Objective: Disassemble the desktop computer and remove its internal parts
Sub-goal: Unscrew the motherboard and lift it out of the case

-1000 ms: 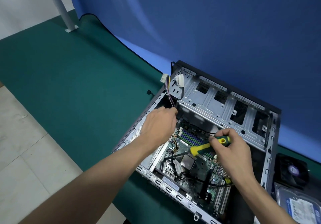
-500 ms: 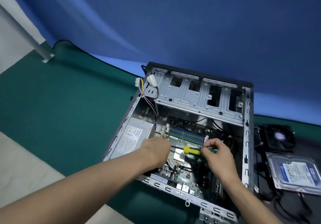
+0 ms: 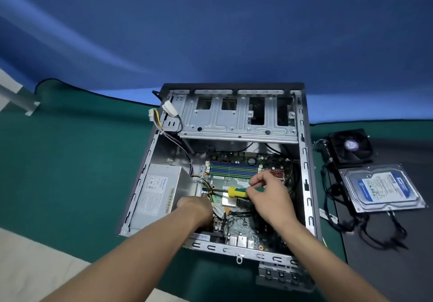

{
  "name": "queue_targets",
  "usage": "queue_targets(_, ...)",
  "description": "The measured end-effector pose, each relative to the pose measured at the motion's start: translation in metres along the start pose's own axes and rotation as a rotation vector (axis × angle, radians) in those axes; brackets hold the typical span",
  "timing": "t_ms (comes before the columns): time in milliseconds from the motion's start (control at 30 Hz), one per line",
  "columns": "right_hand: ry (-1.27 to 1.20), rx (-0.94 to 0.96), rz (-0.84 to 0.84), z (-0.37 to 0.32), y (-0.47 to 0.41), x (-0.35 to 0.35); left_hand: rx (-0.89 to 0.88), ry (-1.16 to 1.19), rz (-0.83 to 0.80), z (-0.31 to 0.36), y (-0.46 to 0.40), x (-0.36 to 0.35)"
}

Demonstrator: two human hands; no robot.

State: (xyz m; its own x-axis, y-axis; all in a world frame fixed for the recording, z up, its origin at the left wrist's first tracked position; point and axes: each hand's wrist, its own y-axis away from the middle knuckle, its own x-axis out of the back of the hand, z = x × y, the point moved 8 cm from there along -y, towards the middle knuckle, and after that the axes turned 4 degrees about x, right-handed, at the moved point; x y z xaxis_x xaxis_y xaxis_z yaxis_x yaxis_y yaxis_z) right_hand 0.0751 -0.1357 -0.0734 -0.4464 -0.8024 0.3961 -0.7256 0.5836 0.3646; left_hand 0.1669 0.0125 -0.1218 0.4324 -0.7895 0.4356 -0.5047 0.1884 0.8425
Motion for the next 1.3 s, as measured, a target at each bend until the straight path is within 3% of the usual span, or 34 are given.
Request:
queue_targets(433, 0.073, -0.052, -0.018, 0.010, -0.003, -0.002, 0.129, 0.024, 0.070, 0.001, -0.009, -0.001)
queue_targets(800, 0.081, -0.053, -0.017, 0.008, 0.001, -0.002, 0.232, 0.243, 0.005, -0.004, -0.016, -0.002)
queue_targets(1100, 0.148, -0.030, -0.022, 0.008, 0.000, -0.004, 0.236, 0.430, -0.022, -0.003, -0.021, -0.006)
queue_targets(1300, 0.194, -0.033, -0.058, 0.009, 0.001, -0.007, 0.226, 0.436, -0.031, -0.002, -0.022, -0.009)
